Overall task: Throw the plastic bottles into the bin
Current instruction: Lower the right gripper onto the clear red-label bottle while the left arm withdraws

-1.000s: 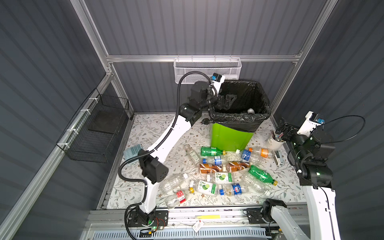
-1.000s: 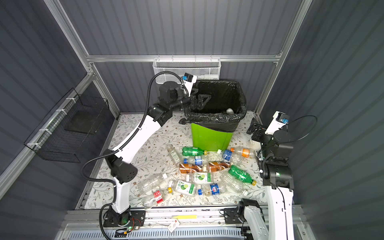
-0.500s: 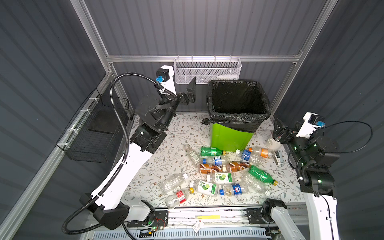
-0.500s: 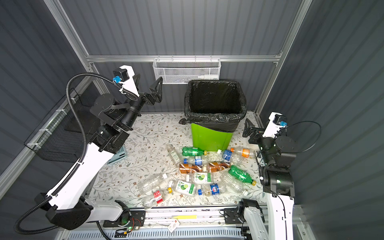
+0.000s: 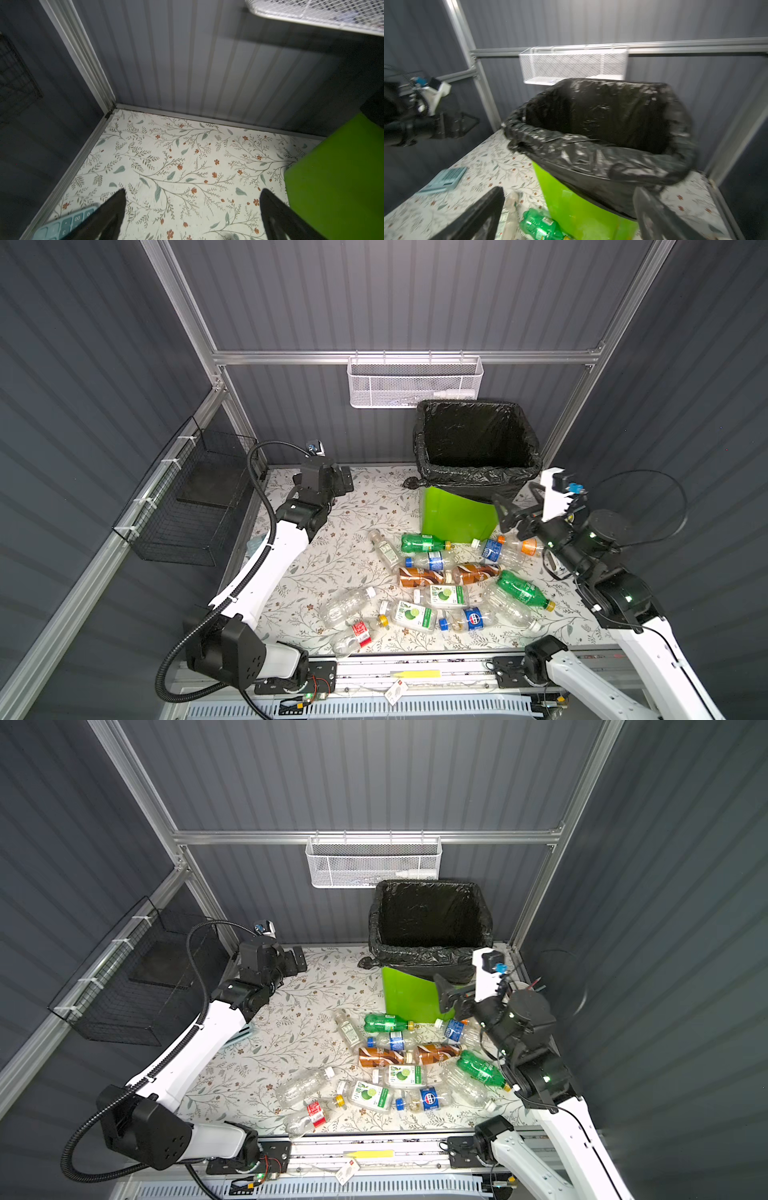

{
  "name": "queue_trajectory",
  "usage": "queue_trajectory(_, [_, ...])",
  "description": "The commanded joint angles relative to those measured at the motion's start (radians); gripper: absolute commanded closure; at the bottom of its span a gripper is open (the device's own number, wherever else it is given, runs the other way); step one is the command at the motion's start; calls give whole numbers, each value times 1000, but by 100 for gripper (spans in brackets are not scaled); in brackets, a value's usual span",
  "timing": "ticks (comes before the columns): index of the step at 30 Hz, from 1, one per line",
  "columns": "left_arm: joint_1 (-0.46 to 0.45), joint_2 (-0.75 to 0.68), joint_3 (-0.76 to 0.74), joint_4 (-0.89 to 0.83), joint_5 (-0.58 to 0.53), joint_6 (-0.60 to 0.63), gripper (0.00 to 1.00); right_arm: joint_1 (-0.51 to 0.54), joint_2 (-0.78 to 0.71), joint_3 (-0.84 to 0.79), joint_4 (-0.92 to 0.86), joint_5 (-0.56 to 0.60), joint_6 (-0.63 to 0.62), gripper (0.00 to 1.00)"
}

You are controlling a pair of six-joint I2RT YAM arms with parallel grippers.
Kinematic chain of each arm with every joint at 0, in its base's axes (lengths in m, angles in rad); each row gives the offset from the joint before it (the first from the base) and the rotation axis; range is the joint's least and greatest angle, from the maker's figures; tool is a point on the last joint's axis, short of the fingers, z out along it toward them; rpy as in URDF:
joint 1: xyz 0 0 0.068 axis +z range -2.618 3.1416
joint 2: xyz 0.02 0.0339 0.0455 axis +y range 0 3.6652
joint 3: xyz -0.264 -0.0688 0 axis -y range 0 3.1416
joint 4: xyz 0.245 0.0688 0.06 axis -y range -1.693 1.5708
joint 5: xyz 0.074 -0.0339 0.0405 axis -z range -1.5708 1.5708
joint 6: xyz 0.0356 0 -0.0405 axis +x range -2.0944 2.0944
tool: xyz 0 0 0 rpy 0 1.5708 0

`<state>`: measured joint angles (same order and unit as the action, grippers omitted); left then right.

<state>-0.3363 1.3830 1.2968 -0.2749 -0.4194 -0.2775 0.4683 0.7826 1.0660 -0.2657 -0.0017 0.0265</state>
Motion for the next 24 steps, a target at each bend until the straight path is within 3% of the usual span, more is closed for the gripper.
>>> queue_trajectory(1, [64, 2, -26, -50, 30, -80, 0, 177, 121, 5, 28, 77, -109, 1])
queue_trajectory(4, [108, 18, -62, -62, 62, -97, 0, 348, 259, 57, 7, 67, -185, 2])
queue_trajectory(13, [206, 65, -123, -87, 140, -132, 0, 639, 655, 210, -99, -166, -330, 4])
queue_trajectory(24, [241, 87, -133, -92, 187, -115, 0, 812, 991, 377, -292, -212, -507, 13])
